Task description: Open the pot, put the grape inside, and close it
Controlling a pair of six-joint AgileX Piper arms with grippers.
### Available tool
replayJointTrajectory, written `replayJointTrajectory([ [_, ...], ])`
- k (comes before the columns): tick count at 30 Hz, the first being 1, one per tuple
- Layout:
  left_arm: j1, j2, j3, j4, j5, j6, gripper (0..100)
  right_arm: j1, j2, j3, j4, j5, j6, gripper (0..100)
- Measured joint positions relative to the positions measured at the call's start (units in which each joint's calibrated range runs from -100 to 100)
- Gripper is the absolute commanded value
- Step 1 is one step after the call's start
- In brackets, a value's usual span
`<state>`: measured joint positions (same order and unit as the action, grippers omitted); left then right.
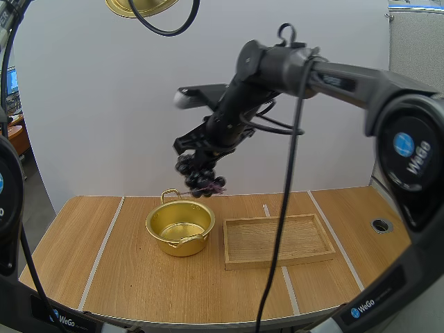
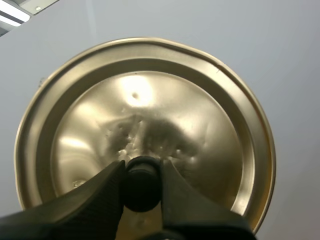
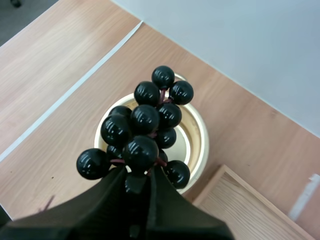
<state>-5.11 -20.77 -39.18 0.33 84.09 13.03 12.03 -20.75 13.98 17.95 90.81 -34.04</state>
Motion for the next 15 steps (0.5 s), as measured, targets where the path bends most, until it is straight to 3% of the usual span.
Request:
replayJointTrajectory([
  [15,0.00,0.0,0.0,0.0,0.0,0.0,0,4.1,17.3,-7.1,0.0,-3.1,0.0,0],
])
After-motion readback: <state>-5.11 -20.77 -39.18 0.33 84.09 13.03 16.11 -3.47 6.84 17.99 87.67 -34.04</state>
